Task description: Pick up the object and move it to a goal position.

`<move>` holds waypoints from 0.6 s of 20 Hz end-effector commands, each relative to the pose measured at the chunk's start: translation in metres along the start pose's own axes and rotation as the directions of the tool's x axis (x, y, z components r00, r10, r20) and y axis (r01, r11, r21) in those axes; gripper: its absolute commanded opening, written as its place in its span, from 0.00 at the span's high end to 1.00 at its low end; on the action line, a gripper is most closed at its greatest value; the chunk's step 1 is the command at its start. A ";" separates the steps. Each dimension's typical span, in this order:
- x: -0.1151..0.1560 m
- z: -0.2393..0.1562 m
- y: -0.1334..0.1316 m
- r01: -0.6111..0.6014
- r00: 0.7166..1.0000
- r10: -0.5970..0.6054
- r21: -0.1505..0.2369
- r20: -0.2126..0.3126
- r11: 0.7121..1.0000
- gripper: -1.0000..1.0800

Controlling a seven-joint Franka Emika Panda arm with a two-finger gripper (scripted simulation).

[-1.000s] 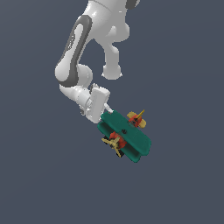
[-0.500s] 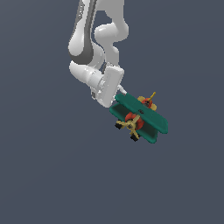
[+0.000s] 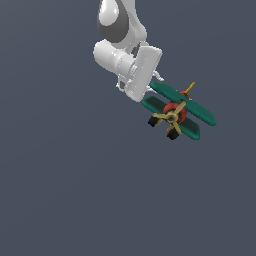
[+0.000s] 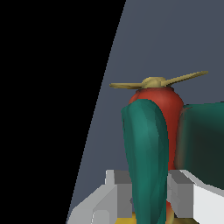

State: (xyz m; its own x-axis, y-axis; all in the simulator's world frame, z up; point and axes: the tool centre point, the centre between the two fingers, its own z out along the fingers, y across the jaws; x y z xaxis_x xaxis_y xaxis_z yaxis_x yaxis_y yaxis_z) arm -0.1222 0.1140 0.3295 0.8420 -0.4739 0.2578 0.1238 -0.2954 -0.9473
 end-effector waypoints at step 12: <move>-0.038 0.007 -0.084 0.007 1.000 -0.007 0.004 -0.006 1.000 1.00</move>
State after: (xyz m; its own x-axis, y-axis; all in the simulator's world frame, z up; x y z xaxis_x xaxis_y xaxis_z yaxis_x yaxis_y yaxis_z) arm -0.1588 0.1600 0.3901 0.8401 -0.4750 0.2620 0.1269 -0.2975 -0.9462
